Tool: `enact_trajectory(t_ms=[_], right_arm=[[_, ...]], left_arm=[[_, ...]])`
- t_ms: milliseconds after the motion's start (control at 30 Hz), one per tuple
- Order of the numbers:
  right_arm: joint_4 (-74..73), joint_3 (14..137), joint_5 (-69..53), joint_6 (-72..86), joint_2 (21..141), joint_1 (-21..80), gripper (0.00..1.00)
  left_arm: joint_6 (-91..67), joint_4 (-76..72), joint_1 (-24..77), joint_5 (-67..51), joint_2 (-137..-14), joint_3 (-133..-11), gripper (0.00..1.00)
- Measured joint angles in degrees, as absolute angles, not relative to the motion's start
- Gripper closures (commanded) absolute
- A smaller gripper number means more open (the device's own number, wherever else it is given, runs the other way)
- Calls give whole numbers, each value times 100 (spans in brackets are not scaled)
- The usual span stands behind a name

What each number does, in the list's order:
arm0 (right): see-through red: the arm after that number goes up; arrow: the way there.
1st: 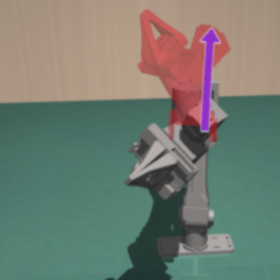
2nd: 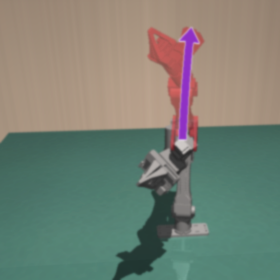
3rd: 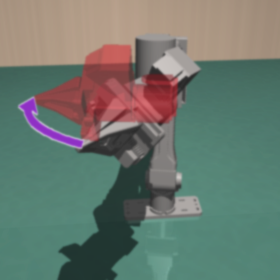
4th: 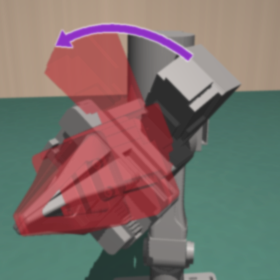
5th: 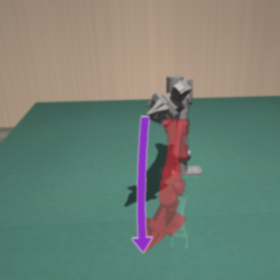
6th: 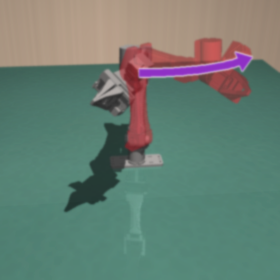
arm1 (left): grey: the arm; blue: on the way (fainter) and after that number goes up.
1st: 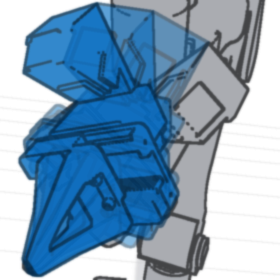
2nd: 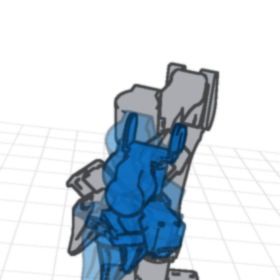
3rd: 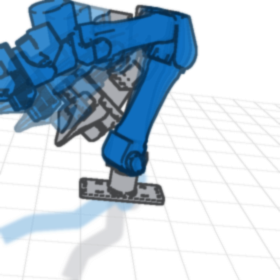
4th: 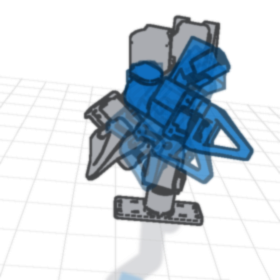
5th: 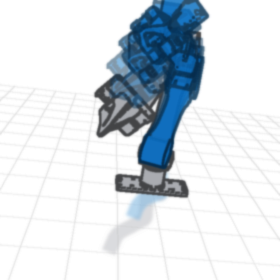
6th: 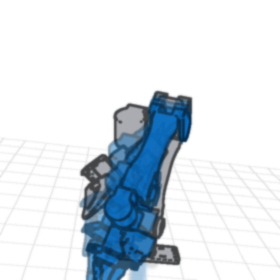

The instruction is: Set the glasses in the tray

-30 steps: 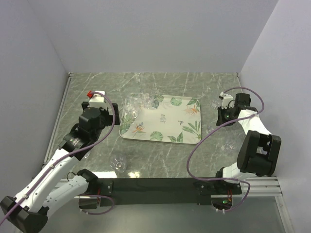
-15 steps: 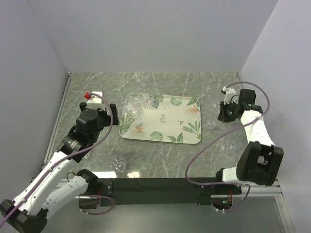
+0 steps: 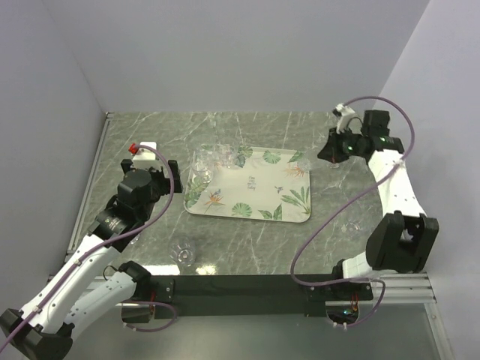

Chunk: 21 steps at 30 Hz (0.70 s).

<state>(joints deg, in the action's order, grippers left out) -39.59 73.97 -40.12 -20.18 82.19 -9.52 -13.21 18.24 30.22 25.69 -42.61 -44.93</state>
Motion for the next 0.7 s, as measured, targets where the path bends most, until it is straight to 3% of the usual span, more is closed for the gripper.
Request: enact_trajectory(t_ms=[367,700], right_arm=[[-3669,8805,-2751,-849,9800,961,100],[-3544,10197,-1398,-19,11389,1909,98]], left_arm=[[-1319,1828,3022,2816,-4300,-4431,1],[-1317,1824,3022,2928,-4303,-4427,1]])
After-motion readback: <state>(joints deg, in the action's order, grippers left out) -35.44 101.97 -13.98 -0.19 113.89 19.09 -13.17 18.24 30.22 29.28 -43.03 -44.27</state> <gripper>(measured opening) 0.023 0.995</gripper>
